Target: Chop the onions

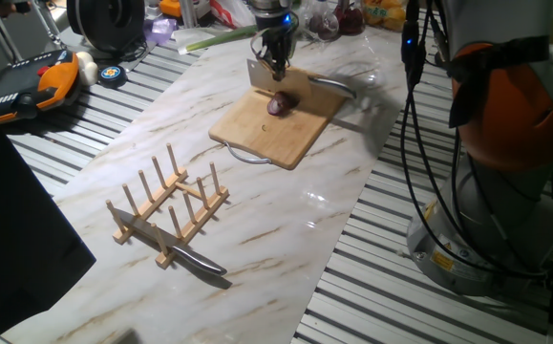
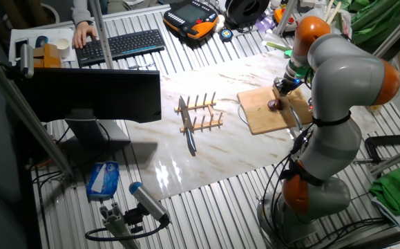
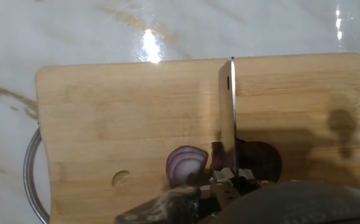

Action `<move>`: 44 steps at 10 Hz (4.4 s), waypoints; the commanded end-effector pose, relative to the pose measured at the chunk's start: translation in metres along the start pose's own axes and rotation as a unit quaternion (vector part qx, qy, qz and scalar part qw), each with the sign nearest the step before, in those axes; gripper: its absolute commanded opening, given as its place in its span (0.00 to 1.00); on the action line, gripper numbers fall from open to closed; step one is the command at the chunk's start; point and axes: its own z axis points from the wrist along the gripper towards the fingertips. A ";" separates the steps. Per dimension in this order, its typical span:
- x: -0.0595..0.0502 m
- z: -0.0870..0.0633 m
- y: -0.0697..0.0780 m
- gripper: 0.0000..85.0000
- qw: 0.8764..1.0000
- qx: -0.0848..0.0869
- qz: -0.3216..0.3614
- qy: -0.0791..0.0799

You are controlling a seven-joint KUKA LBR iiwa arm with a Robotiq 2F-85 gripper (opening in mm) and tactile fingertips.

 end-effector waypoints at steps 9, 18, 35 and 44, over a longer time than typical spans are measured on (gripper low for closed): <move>0.002 0.007 -0.004 0.01 1.000 -0.001 0.001 -0.005; 0.008 0.014 0.002 0.01 1.000 -0.002 0.008 -0.015; 0.007 0.018 0.001 0.01 1.000 -0.003 0.004 -0.015; 0.008 0.022 0.001 0.01 1.000 -0.005 0.006 -0.020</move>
